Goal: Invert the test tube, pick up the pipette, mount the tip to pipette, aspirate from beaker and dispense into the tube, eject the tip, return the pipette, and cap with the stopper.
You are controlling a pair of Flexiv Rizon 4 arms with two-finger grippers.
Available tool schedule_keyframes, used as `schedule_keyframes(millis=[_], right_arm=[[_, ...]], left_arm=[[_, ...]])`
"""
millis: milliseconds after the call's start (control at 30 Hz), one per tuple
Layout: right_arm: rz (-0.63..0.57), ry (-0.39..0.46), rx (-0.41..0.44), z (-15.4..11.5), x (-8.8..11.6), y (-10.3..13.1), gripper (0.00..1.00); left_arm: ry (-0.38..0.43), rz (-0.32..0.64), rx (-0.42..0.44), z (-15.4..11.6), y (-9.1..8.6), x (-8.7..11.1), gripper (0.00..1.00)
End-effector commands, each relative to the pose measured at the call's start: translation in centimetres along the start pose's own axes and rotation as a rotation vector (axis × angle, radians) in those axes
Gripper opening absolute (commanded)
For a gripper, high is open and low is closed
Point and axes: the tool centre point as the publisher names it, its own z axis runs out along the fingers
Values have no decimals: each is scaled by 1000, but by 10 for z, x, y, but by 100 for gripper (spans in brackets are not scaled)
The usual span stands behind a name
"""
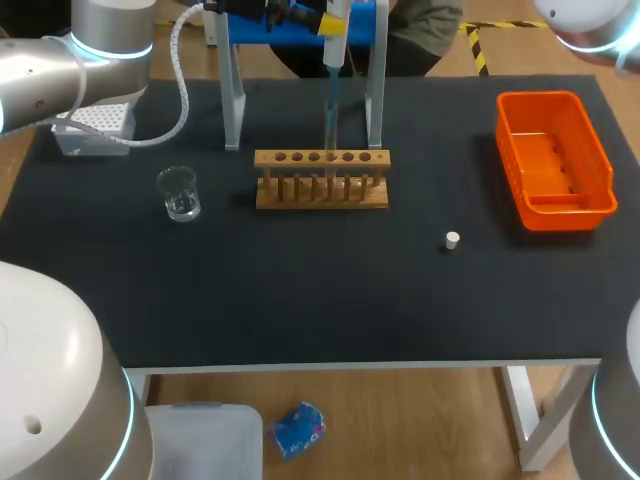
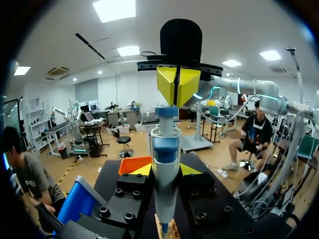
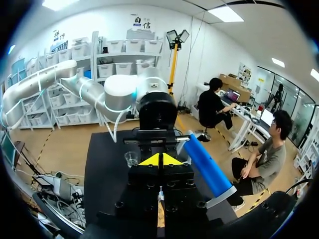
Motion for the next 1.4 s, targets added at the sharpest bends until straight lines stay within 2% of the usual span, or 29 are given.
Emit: schedule_keyframes(millis=[33, 767, 1400], right_arm=[[1, 3, 4, 4, 0, -5, 0], [23, 23, 27, 15, 4, -20, 0], [4, 8, 7, 5, 2, -7, 0]], left_arm=[[-1, 1, 1, -1, -3, -1, 0], [-1, 1, 1, -1, -3, -1, 0], [-1, 1, 1, -1, -3, -1, 0]])
